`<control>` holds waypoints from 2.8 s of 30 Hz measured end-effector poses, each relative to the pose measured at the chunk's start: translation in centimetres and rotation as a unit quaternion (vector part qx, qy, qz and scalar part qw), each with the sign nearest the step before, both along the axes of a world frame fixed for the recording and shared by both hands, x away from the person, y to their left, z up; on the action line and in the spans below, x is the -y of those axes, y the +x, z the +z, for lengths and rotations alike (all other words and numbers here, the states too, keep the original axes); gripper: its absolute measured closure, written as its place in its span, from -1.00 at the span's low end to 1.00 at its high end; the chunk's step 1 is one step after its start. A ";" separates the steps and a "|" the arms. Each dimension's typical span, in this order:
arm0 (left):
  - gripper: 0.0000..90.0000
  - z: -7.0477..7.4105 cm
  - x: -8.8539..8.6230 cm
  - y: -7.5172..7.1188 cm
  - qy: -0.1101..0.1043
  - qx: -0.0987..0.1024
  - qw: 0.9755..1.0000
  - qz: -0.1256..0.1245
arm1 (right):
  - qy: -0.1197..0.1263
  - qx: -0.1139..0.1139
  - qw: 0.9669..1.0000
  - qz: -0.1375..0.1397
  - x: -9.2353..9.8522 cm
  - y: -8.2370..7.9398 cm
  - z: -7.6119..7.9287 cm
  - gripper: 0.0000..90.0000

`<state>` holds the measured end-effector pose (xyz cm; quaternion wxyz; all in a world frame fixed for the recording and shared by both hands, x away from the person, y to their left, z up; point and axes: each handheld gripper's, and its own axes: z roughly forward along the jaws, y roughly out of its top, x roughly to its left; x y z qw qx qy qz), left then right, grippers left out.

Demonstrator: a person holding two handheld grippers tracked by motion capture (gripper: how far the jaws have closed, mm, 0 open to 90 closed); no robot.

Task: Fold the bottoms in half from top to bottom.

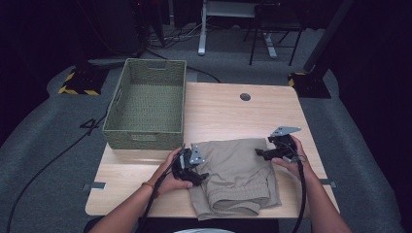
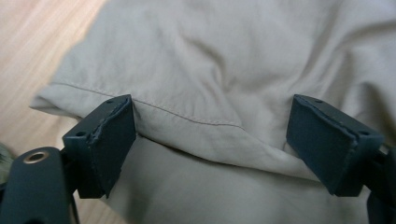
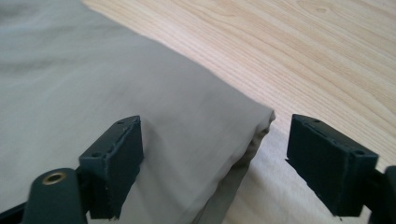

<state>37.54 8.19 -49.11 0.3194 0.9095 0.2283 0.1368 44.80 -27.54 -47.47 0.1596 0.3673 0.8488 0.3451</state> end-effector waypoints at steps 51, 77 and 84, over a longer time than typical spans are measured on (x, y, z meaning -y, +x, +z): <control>-0.70 -0.5 2.6 5.8 -0.032 -0.069 0.996 0.044 | -0.005 0.002 0.992 0.127 3.3 -1.9 -1.6 0.70; 0.79 -0.2 2.0 3.4 -0.050 -0.051 0.997 -0.034 | 0.015 0.005 0.996 0.087 1.8 -1.8 -1.9 0.74; 0.81 0.1 2.3 3.6 -0.028 -0.016 0.999 -0.015 | 0.009 0.016 0.997 0.077 1.7 -1.4 -1.7 0.76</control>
